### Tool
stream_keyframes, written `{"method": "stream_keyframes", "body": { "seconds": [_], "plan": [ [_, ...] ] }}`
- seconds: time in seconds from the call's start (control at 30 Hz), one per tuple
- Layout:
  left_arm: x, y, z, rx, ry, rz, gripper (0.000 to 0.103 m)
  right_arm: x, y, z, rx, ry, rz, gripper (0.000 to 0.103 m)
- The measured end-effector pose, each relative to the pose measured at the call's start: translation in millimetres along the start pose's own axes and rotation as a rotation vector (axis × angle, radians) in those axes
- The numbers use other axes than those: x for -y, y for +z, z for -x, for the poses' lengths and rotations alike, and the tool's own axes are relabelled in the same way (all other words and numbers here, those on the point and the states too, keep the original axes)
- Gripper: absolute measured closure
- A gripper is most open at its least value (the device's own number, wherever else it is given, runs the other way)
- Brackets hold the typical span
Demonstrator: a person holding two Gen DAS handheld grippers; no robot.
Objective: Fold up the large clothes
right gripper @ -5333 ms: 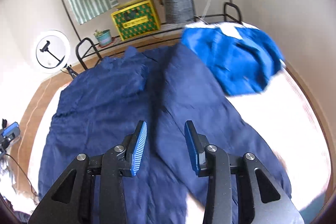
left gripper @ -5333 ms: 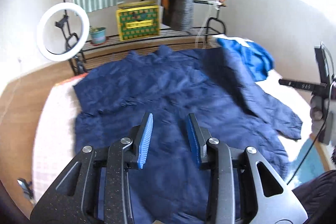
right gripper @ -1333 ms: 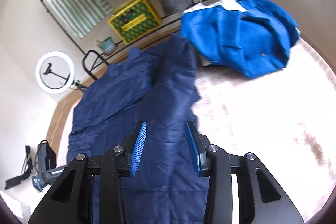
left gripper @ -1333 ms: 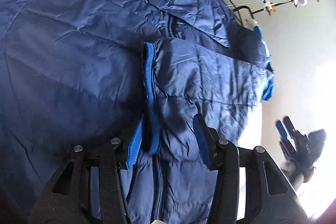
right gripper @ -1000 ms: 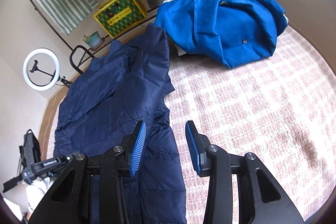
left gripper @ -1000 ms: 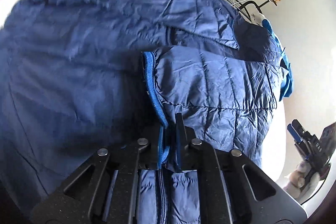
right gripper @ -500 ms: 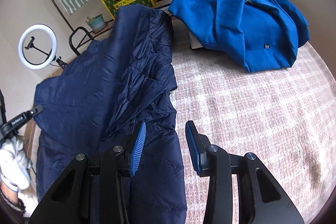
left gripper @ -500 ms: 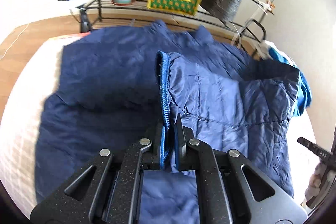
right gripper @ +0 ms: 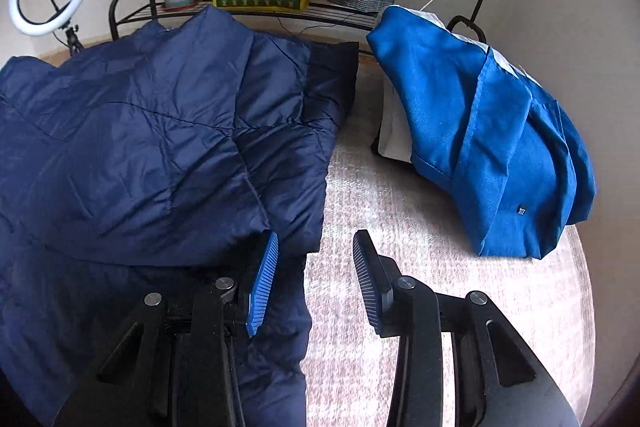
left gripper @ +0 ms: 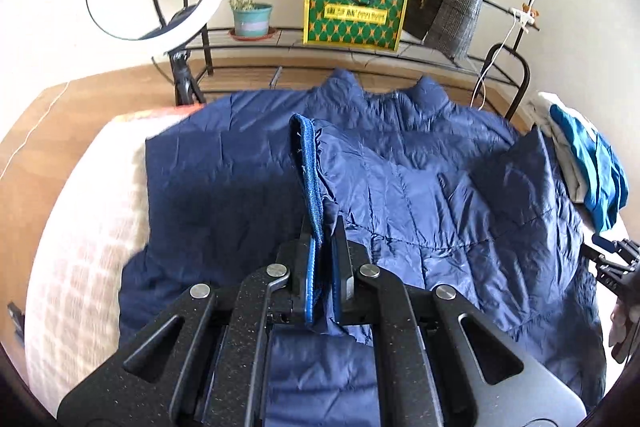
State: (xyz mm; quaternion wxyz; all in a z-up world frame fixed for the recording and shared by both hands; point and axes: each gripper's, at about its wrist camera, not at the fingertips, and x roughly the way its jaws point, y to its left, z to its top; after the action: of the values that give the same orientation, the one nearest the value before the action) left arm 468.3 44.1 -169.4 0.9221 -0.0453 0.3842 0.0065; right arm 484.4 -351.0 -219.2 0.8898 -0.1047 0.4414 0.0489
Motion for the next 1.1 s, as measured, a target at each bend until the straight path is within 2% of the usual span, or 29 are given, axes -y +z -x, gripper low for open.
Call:
{"method": "stream_keyframes", "body": {
  "seconds": [0.07, 0.1, 0.13, 0.2, 0.3, 0.57, 0.6, 0.7, 0.77, 0.8, 0.93, 1.03, 1.1],
  "plan": [
    [-3, 6, -1, 0.029, 0.008, 0.003, 0.099, -2, 1, -8, -0.01, 0.01, -0.022, 0.069],
    [-6, 9, -2, 0.039, 0.011, 0.007, 0.099, -4, 0, -10, -0.009, 0.012, -0.024, 0.075],
    [-10, 11, -5, 0.05, 0.017, 0.016, 0.099, -7, -1, -12, -0.011, 0.015, -0.017, 0.077],
    [-21, 14, -14, 0.051, 0.036, 0.045, 0.099, -13, -1, -14, -0.001, -0.002, -0.002, 0.077],
    [-35, 10, -35, 0.021, 0.056, 0.079, 0.099, -14, 1, -17, 0.01, 0.004, -0.013, 0.077],
    [-49, -7, -85, -0.068, 0.103, 0.093, 0.097, -25, 6, -24, 0.025, -0.006, 0.005, 0.077],
    [-50, -8, -88, -0.076, 0.116, 0.093, 0.095, -24, 7, -25, 0.022, -0.003, 0.003, 0.077],
    [-51, -11, -95, -0.098, 0.182, 0.09, 0.081, -22, 7, -25, 0.019, 0.007, -0.002, 0.075],
    [-55, -11, -92, -0.097, 0.225, 0.101, 0.054, -20, 7, -25, 0.014, 0.014, -0.009, 0.073],
    [-59, -11, -90, -0.092, 0.248, 0.115, 0.05, -19, 7, -25, 0.013, 0.014, -0.014, 0.07],
    [-77, -12, -75, -0.075, 0.261, 0.168, 0.047, -14, 6, -23, 0.009, 0.021, -0.035, 0.06],
    [-85, -11, -58, -0.044, 0.331, 0.16, 0.047, -14, 5, -18, 0.012, 0.018, -0.022, 0.059],
    [-92, -10, -47, -0.036, 0.313, 0.174, 0.047, -14, 5, -13, 0.014, 0.015, -0.014, 0.059]
  ]
}}
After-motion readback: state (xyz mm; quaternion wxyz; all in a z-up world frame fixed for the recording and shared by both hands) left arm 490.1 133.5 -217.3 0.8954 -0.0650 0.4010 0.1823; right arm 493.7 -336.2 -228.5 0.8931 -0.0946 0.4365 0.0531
